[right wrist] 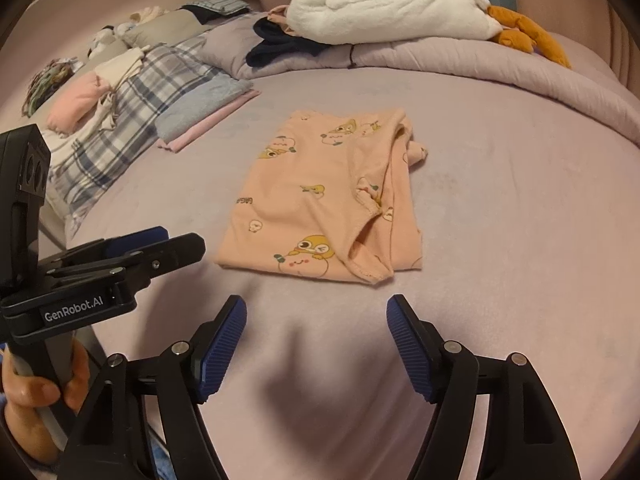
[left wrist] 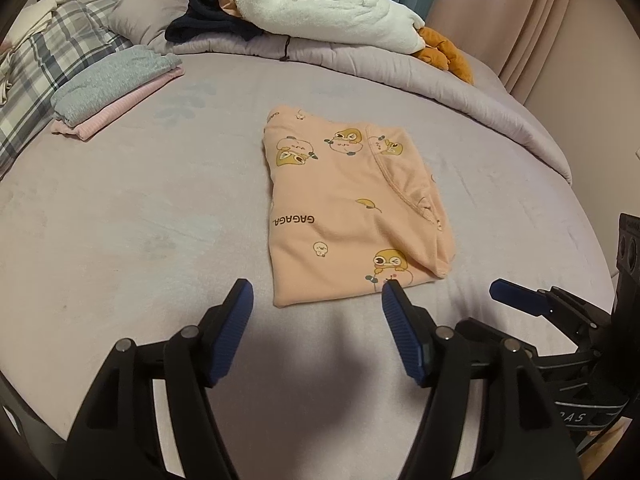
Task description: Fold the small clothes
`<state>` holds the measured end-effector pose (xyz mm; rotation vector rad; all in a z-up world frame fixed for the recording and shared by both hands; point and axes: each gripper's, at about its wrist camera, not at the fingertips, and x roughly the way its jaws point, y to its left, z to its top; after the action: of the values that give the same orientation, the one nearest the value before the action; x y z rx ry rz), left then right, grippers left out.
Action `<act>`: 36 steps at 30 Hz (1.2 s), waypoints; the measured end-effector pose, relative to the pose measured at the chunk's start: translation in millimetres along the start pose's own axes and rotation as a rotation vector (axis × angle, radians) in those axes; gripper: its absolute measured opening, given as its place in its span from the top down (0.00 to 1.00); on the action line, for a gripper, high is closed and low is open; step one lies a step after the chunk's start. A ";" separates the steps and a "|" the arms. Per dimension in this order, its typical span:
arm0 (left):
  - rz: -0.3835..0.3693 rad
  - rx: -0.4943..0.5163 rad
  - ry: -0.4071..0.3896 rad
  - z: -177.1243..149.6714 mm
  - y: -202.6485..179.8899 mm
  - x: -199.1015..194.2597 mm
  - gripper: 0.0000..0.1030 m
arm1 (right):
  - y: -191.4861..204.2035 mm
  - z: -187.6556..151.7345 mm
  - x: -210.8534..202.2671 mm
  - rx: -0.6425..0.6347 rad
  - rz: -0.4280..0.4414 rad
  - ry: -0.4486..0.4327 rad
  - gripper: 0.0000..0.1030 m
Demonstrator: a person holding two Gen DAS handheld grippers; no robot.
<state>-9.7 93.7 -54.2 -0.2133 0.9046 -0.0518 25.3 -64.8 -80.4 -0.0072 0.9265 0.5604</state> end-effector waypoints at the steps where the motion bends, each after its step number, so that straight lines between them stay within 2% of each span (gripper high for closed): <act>1: 0.001 0.001 -0.001 -0.3 -0.7 -0.7 0.32 | -0.2 -0.1 -0.3 -0.001 0.000 -0.001 0.28; 5: 0.003 0.004 -0.002 -0.3 -2.1 -1.8 0.31 | -0.6 -0.7 -1.4 -0.001 -0.002 -0.003 0.28; 9: 0.021 0.001 -0.004 -0.8 -3.2 -2.7 0.19 | 0.0 -2.2 -4.1 0.002 -0.006 -0.007 0.28; 15: 0.025 -0.010 0.005 -2.8 -2.8 -1.1 0.18 | -2.9 -3.4 -4.9 0.011 -0.010 -0.004 0.28; 19: 0.035 -0.024 0.007 -3.2 -1.9 -1.2 0.11 | -3.8 -3.6 -6.7 0.014 -0.013 -0.004 0.27; 24: 0.040 -0.037 0.001 -2.0 -0.1 -2.5 0.10 | -3.3 -2.9 -5.9 0.016 -0.015 -0.003 0.27; 26: 0.039 -0.038 0.004 -2.2 0.5 -2.2 0.08 | -3.4 -3.4 -5.9 0.016 -0.017 -0.002 0.27; 28: 0.039 -0.042 0.003 -2.6 0.8 -2.6 0.01 | -3.6 -3.2 -5.9 0.014 -0.015 -0.003 0.27; 36: 0.027 -0.036 -0.001 -2.5 -1.2 -4.9 0.01 | -3.6 -1.9 -7.4 0.010 -0.022 -0.010 0.27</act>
<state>-14.6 92.8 -51.7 -0.2345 0.9078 -0.0104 22.1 -71.7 -76.8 -0.0053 0.9184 0.5349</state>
